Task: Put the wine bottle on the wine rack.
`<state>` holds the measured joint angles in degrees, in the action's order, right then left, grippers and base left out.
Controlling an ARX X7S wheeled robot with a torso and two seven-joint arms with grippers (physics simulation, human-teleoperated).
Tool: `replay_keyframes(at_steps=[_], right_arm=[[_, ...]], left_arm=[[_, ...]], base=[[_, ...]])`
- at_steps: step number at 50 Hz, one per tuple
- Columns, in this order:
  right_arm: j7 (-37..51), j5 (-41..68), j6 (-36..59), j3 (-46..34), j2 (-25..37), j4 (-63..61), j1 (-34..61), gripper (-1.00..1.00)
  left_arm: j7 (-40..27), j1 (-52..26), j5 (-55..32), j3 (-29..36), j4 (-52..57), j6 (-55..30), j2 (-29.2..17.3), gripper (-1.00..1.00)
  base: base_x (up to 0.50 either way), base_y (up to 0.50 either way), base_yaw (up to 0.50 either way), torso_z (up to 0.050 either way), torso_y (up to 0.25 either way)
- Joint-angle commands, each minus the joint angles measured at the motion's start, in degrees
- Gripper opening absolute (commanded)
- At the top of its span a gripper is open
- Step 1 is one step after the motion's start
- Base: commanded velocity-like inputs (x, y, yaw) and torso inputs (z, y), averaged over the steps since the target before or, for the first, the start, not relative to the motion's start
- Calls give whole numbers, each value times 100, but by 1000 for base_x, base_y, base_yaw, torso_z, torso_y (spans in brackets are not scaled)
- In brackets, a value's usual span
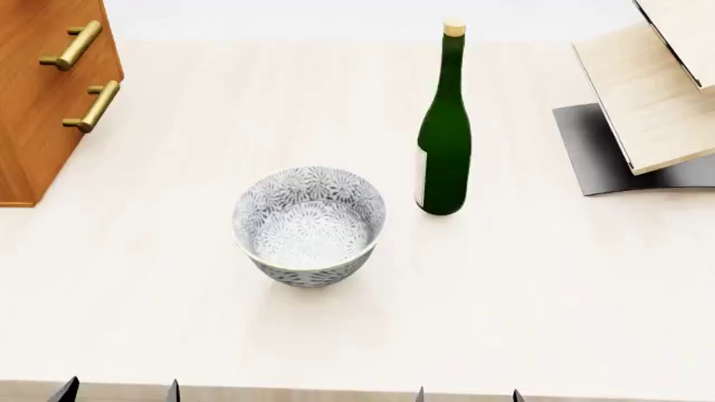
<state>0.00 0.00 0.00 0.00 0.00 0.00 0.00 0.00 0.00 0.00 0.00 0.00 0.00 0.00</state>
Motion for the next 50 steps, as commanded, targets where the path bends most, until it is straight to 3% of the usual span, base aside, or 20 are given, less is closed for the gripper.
replay_keyframes(at_steps=[1,15,22,36,50], right_arm=[[94,75,46,-94,75,-58,-12,100],[447,185,-36,-346,306,-305,-52,100],[565,130,236,-468,435,-1871,-512,100],[680,74,190,-641,635,-3284,-1010,100],[1030,-483,-1185,-777,815,-4314,-1674,100]], left_arm=[[-146,11,-130,145,61,-48,-130,100],[-333,141,-357,402,428,-161,-324,100],[-433,580,-453,441,1690,-209,-439,100],[-645,1160,-738,245,3479,-252,-691,100],[-939,1683,-309,269,4060,850,-719,100]], base=[[0,0,0,0,0],[0,0,0,0,0],[0,0,0,0,0],[0,0,0,0,0],[0,0,0,0,0]])
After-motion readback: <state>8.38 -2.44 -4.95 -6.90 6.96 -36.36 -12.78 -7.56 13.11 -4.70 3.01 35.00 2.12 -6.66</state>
